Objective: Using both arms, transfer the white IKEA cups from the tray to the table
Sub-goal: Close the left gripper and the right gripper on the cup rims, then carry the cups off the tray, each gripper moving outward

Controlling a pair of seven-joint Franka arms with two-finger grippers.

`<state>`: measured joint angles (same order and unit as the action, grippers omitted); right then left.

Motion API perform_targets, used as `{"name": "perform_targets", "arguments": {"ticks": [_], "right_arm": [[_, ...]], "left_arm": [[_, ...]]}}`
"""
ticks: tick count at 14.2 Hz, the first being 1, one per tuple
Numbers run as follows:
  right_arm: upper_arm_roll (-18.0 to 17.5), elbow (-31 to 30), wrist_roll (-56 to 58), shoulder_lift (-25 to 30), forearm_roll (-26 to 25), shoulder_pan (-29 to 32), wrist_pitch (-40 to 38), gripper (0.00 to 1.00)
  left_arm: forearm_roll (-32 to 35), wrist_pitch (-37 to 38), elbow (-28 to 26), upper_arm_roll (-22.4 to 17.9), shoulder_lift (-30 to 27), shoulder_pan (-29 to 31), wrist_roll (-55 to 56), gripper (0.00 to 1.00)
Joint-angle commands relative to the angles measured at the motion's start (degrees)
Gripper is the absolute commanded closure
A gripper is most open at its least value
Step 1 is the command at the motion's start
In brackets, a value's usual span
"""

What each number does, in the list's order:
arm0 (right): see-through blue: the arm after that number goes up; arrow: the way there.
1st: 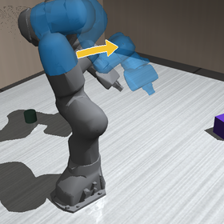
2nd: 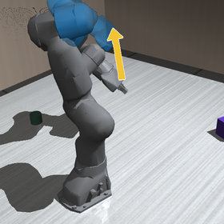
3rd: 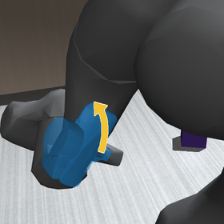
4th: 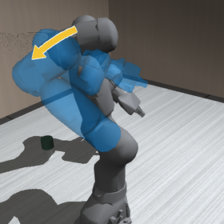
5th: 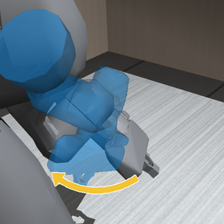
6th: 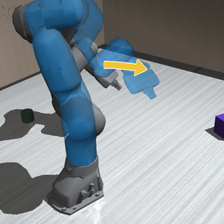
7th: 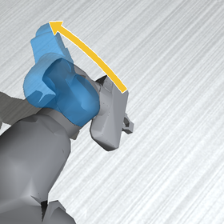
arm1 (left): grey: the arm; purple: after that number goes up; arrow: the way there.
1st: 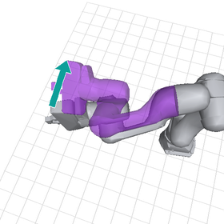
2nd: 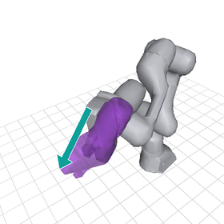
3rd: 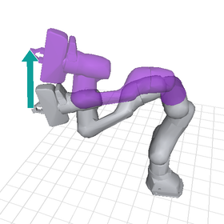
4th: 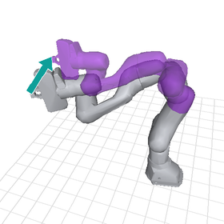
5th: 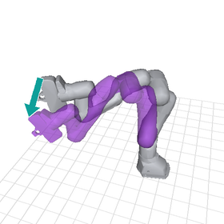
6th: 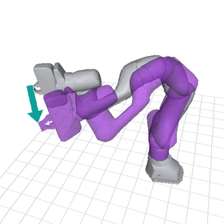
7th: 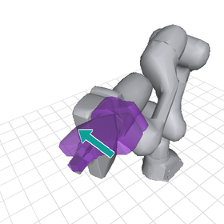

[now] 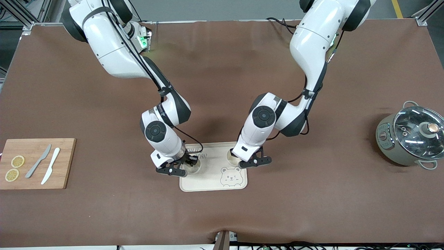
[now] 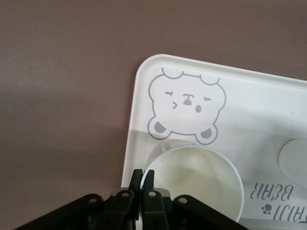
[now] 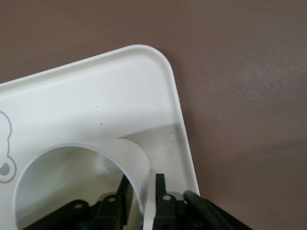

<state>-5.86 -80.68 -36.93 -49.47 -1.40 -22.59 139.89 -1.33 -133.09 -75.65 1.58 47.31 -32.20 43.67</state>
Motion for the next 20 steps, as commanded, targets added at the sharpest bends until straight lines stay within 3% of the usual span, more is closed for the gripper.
{"name": "perform_targets", "arguments": {"ticks": [1, 8, 12, 20], "right_arm": [[0.4, 1.3, -1.7, -0.7, -0.5, -0.6, 0.2, 1.0], [0.3, 1.9, -1.2, 0.7, 0.0, 0.2, -0.9, 1.0], [0.2, 4.8, -0.3, 2.6, -0.3, 2.8, -8.7, 1.0], [0.0, 4.6, 24.7, 9.8, 0.2, 14.0, -19.8, 1.0]], "left_arm": [[-0.5, 5.1, -0.3, -0.2, -3.0, 2.0, -3.8, 1.0], [-0.5, 17.9, 2.9, -0.1, -7.0, 9.4, -13.1, 1.0], [-0.3, 19.6, 2.7, -0.6, -8.6, 13.4, -18.6, 1.0], [0.2, 20.3, 2.4, -0.7, -8.6, 22.3, -29.2, 1.0]]}}
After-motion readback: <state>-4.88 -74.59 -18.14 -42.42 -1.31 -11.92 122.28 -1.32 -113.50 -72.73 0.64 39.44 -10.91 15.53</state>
